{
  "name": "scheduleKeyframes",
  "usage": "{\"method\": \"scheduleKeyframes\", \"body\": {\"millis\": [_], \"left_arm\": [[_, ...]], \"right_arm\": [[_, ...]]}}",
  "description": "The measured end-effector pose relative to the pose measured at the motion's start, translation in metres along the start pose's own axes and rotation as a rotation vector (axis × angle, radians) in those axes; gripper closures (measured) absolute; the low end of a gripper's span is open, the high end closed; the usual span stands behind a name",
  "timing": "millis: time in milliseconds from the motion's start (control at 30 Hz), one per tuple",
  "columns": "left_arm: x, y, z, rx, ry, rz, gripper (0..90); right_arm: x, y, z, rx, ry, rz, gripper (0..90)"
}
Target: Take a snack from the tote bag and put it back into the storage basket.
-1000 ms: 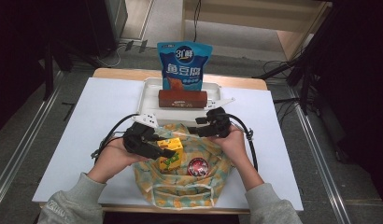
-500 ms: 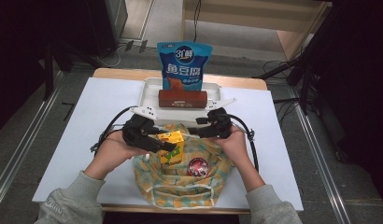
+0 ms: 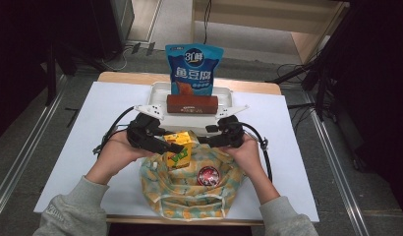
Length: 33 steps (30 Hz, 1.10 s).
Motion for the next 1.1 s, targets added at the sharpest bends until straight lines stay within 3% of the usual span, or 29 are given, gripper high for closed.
{"method": "scheduleKeyframes", "body": {"millis": [1100], "left_arm": [[0.024,-0.018,-0.026,0.035,0.034,-0.005,51.3]], "right_arm": [[-0.005,-0.009,-0.012,0.014,0.010,-0.002,37.8]]}}
Point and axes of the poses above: each handheld gripper's, and its own axes: z roughly forward along the jaws, x roughly out of its top, y roughly to its right, the point moved 10 cm from there along z, roughly forward along the jaws, and after that the axes turned 14 degrees about -x, right-handed, at the moved point
